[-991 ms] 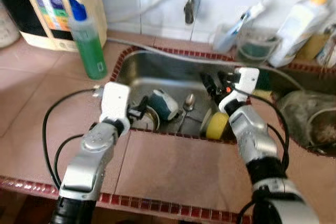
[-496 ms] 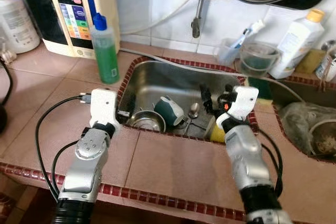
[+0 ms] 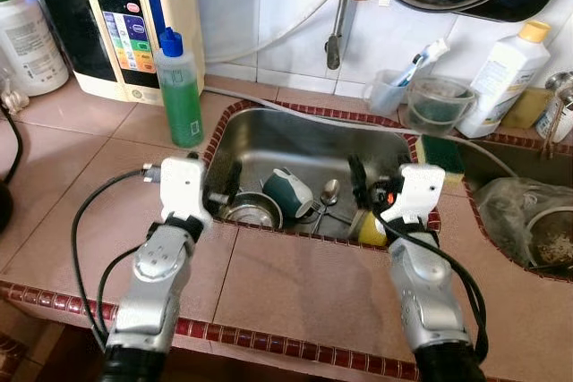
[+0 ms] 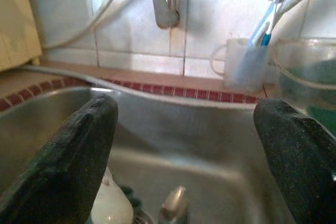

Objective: Kitchen organization

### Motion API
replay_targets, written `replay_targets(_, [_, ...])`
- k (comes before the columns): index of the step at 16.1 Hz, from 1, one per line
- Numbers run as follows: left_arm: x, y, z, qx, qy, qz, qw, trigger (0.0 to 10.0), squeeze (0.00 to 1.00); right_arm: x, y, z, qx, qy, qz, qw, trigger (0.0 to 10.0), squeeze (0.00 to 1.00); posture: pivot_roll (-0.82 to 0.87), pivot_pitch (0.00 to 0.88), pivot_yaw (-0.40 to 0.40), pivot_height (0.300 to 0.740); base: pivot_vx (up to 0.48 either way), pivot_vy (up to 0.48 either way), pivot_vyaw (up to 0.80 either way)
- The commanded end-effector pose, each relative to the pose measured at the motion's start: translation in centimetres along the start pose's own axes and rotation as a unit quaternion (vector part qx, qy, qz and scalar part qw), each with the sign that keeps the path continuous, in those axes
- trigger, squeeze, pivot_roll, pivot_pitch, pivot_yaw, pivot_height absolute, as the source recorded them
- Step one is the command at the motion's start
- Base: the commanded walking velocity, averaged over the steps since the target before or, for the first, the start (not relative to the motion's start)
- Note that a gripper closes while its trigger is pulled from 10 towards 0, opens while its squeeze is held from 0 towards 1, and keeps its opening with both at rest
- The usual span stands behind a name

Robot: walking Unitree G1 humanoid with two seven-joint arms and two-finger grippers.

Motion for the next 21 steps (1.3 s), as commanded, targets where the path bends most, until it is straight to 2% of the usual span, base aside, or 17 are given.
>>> replay_targets(1, [0.15,-0.20,-0.21,-0.011,0.004,-0.004,1.000,10.0,0.00,-0.28,-0.16,0.04,0.004,-0.010,0.005,1.000,10.0,0.00,-0.01,0.000,-0.041,0.740,0.000,0.000,0.00])
replay_targets(3, [0.16,-0.31,-0.10,-0.011,0.010,-0.004,1.000,10.0,0.00,-0.26,-0.01,0.27,0.005,-0.008,0.004,1.000,10.0,0.00,-0.01,0.000,-0.044,0.740,0.000,0.000,0.00])
replay_targets(8, [0.23,-0.33,-0.26,-0.019,0.016,-0.006,1.000,10.0,0.00,-0.12,0.35,0.72,0.013,-0.019,0.000,1.000,10.0,0.00,-0.01,0.000,-0.052,0.740,-0.284,0.000,0.00])
replay_targets(17, [0.29,-0.14,-0.55,-0.021,0.019,-0.009,1.000,10.0,0.00,0.08,0.63,0.61,0.022,-0.036,0.001,0.999,10.0,0.00,-0.01,0.000,-0.073,0.740,-0.302,0.000,0.00])
replay_targets(21, [0.12,-0.46,-0.57,-0.017,0.021,-0.012,1.000,10.0,0.00,-0.16,0.63,0.78,0.033,-0.041,0.006,0.999,10.0,0.00,0.00,0.000,-0.088,0.740,0.000,0.000,0.00])
Point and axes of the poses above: a point about 5 cm out from each wrist's last joint towards the gripper, its own y axis pointing out of the wrist towards the gripper, its own x axis along the axis of the wrist's last joint, z = x × y, the point moved 4 cm from there along y, pointing out of the wrist towards the gripper, and after that the axes turned 11 degrees about y, right-handed, at the moved point
